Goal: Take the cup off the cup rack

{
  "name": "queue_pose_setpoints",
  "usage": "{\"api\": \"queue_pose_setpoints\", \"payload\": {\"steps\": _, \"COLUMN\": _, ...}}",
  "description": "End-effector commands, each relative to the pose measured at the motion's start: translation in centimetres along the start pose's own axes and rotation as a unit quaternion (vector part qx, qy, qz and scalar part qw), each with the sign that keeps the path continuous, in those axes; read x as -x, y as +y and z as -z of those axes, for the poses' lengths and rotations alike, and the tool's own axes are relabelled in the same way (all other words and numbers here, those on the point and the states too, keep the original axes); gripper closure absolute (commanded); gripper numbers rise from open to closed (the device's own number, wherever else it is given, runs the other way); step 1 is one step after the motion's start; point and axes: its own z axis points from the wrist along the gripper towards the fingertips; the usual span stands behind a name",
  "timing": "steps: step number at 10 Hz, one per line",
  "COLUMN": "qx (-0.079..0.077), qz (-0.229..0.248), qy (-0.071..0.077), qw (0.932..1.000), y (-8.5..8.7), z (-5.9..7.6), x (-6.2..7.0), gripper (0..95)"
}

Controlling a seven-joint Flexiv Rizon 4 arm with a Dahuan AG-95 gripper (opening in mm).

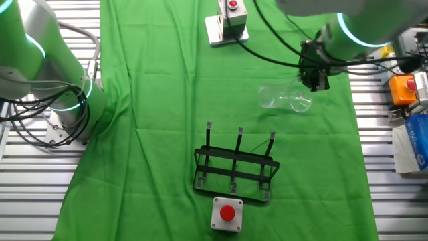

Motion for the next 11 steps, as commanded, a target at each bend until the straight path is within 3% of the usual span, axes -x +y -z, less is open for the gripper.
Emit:
{"api": "queue_pose_setpoints", "payload": {"steps": 1, "qx": -0.017, "qz": -0.003, "qy": -0.012, "qw": 0.9998, "y": -0.23, "z": -0.18, "x": 0.25, "gripper": 95.0}}
{"api": "queue_pose_setpoints", "payload": {"steps": 2, "qx": -0.020, "qz": -0.003, "qy": -0.017, "qw": 0.9996, "y": -0.30, "z": -0.28, "x": 0.27, "gripper": 95.0}}
{"api": "queue_pose_setpoints", "payload": {"steps": 4, "qx": -0.029, "qz": 0.002, "qy": -0.046, "qw": 0.9985, "y": -0.47, "z": -0.56, "x": 0.38, "gripper": 95.0}}
{"api": "queue_pose_setpoints", "payload": {"steps": 5, "qx": -0.037, "qz": 0.001, "qy": -0.052, "qw": 0.9979, "y": -0.41, "z": -0.62, "x": 0.41, "gripper": 95.0}}
{"api": "queue_pose_setpoints", "payload": {"steps": 8, "qx": -0.066, "qz": 0.017, "qy": -0.049, "qw": 0.9964, "y": -0.38, "z": -0.79, "x": 0.19, "gripper": 95.0}}
{"api": "queue_pose_setpoints", "payload": {"steps": 11, "qx": -0.084, "qz": 0.032, "qy": -0.077, "qw": 0.9930, "y": -0.26, "z": -1.01, "x": 0.12, "gripper": 95.0}}
